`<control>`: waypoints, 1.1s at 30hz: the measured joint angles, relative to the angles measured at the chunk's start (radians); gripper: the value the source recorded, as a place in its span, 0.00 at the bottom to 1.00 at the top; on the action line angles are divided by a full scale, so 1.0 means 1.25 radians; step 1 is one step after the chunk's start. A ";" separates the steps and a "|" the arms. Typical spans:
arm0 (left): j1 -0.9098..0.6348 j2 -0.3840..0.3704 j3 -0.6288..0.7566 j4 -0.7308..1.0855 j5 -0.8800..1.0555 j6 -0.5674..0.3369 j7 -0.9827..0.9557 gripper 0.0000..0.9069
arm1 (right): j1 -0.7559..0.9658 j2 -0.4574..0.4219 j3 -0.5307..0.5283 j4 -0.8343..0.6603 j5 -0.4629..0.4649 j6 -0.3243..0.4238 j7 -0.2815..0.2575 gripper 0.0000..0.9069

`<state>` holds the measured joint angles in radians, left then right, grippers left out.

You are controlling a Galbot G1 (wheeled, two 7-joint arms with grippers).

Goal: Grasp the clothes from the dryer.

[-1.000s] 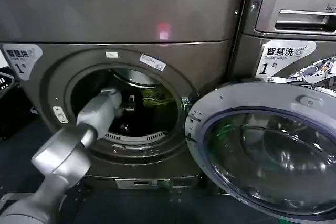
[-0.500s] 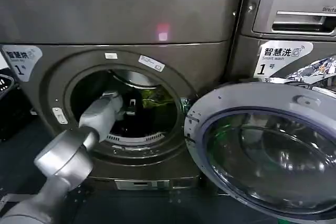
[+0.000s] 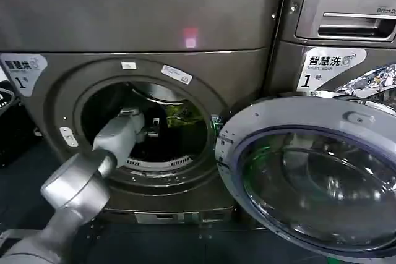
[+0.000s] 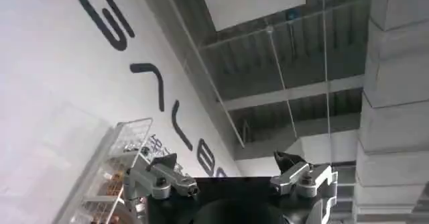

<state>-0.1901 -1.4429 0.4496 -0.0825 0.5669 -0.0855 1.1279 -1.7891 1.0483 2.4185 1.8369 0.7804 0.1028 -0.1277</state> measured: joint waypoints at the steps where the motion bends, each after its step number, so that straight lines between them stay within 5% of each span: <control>1: 0.000 0.000 0.000 0.000 0.000 0.000 -0.001 0.00 | 0.000 0.000 0.000 -0.001 0.000 0.000 0.000 1.00; 16: 0.003 0.010 -0.072 -0.049 -0.060 0.036 -0.092 0.00 | 0.002 -0.002 -0.002 0.001 -0.001 0.001 0.000 1.00; 33: 0.089 -0.010 -0.265 -0.209 -0.247 0.094 -0.375 0.00 | 0.001 -0.007 -0.002 0.004 0.003 -0.001 0.004 1.00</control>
<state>-0.0790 -1.4558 0.1180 -0.3434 0.2576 0.0315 0.6588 -1.7878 1.0395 2.4156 1.8425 0.7835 0.1009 -0.1232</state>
